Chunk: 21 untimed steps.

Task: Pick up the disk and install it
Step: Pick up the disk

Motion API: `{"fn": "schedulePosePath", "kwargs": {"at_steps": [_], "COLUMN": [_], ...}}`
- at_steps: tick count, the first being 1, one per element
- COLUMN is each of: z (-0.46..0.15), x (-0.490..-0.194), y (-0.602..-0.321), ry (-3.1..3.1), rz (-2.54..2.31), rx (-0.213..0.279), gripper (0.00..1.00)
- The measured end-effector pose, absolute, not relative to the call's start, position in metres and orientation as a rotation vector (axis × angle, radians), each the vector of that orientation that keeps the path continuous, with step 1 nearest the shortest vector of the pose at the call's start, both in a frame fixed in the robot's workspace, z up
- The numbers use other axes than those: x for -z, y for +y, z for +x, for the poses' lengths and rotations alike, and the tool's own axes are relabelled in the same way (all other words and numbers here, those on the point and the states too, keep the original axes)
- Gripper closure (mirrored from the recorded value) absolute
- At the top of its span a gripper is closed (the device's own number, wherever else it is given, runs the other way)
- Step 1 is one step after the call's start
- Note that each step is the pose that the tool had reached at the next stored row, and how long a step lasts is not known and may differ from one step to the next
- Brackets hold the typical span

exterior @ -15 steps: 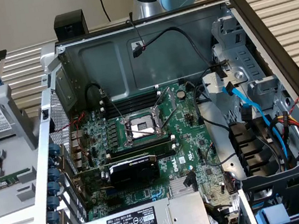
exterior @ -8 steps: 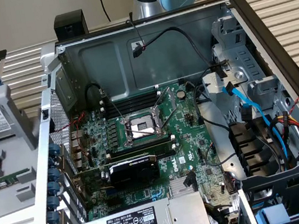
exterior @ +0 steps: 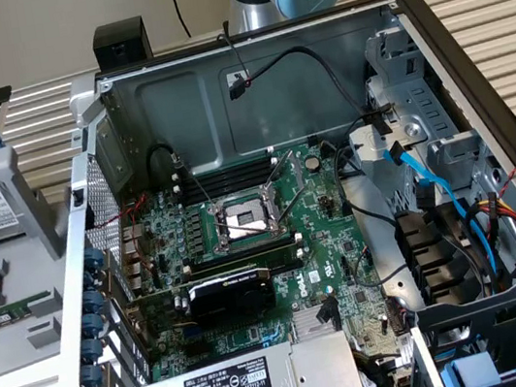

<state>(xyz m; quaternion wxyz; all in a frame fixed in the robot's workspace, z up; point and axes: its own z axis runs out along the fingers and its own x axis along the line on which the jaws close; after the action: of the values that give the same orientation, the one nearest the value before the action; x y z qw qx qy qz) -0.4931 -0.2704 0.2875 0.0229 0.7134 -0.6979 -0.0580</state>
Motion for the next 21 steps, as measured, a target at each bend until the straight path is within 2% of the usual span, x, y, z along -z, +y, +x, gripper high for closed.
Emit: {"fn": "schedulePosePath", "kwargs": {"at_steps": [21], "z": [-0.4931], "x": [-0.2938], "y": [-0.2704], "ry": [-2.160], "rz": [2.208], "rx": [0.178], "gripper": [0.63]}}
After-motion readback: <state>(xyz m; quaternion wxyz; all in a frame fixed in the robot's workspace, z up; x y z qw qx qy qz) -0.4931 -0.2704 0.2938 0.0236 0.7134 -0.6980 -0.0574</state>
